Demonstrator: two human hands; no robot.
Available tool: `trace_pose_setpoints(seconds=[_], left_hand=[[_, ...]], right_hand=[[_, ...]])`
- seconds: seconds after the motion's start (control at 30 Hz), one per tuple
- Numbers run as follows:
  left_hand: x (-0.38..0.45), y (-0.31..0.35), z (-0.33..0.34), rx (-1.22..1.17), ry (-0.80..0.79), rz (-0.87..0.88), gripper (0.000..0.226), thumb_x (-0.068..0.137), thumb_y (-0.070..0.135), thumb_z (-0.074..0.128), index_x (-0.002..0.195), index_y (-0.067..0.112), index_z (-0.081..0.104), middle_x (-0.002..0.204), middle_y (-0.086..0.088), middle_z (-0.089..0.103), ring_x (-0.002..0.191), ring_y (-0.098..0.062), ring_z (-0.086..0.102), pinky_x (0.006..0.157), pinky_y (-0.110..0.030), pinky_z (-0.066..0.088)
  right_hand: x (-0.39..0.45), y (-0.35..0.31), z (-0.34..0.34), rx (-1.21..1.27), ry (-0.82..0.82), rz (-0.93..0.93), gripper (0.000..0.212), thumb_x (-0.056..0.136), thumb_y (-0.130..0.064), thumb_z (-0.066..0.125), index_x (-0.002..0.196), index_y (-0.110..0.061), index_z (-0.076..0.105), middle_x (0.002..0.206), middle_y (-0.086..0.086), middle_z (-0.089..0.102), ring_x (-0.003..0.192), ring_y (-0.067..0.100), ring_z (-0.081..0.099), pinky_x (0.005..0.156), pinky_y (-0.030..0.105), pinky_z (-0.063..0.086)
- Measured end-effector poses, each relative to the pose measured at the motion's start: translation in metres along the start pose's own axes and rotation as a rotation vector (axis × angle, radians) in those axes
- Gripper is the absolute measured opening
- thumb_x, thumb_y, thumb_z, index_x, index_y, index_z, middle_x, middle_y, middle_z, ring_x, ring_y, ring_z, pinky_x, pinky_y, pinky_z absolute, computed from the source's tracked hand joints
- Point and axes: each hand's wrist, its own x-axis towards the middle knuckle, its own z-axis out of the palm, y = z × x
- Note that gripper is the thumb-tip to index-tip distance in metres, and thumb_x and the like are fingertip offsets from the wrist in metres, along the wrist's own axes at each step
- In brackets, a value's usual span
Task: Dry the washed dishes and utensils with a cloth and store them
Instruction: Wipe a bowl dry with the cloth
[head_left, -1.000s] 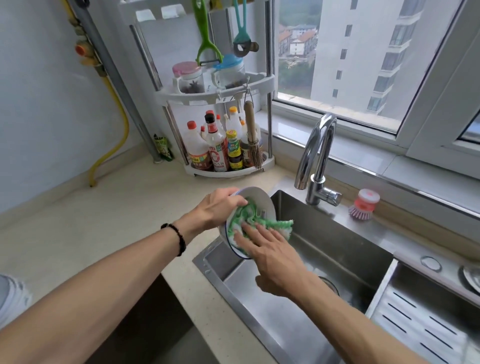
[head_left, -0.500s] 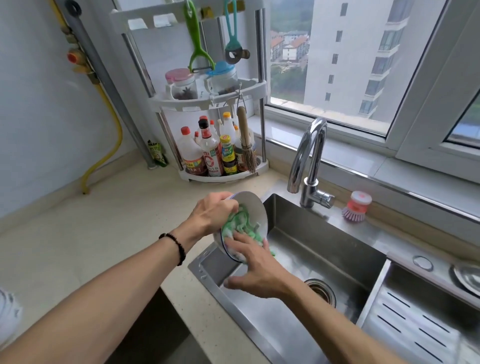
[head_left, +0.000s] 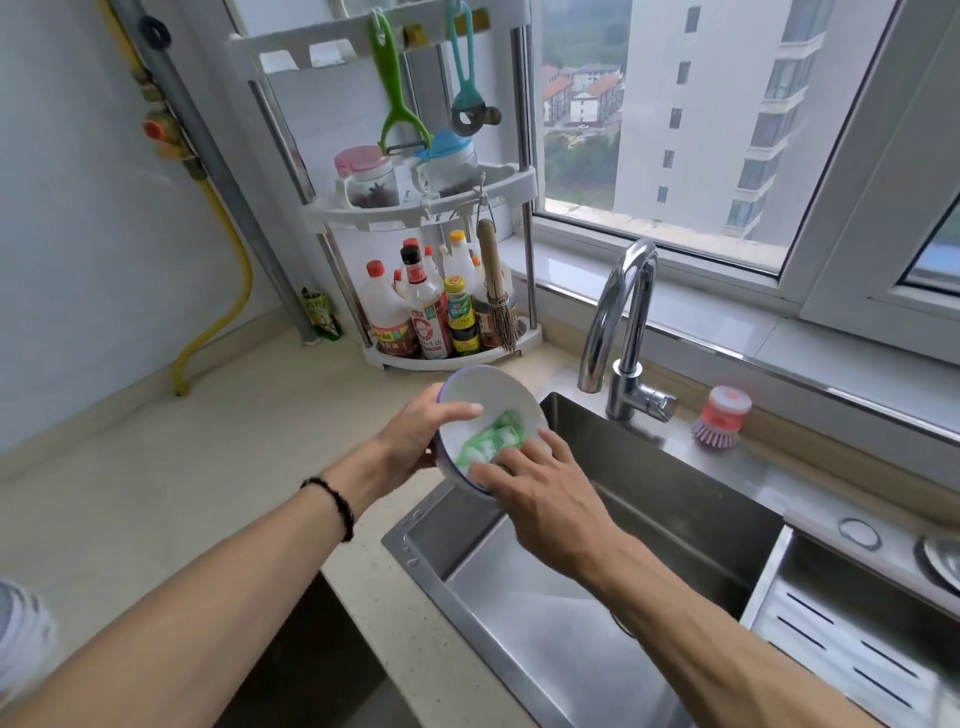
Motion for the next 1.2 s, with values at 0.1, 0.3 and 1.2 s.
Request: trace_pose_setpoints(seconds=[0.1,0.3,1.2], left_hand=[[-0.003,-0.021,0.012,-0.373,0.12,0.111,0.063,0.076,0.03,0.068,0.135,0.01,0.055,0.124,-0.025,0.065,0.101,-0.037,0.068,0.068,-0.036,0.057],[-0.005,-0.006,0.015,-0.169,0.383,0.109,0.013,0.08,0.022,0.061,0.09,0.016,0.068,0.087,-0.007,0.069,0.077,-0.026,0.06,0.057,-0.029,0.042],[-0.011,0.038,-0.022,0.23,0.043,-0.197,0.063,0.057,0.038,0.064,0.113,0.008,0.064,0.076,-0.007,0.063,0.053,-0.019,0.062,0.046,-0.021,0.045]], right_hand=[[0.014,-0.023,0.002,0.051,0.068,0.166,0.043,0.066,-0.012,0.078,0.103,-0.03,0.063,0.08,-0.002,0.058,0.075,0.024,0.055,0.068,0.035,0.044],[0.03,-0.047,-0.006,0.237,-0.18,0.345,0.046,0.088,-0.021,0.063,0.13,-0.034,0.048,0.116,-0.002,0.059,0.113,0.025,0.051,0.086,0.038,0.029],[0.004,-0.017,-0.004,0.138,-0.138,-0.01,0.068,0.08,-0.016,0.08,0.136,-0.034,0.046,0.129,-0.006,0.062,0.116,0.02,0.058,0.107,0.049,0.039]])
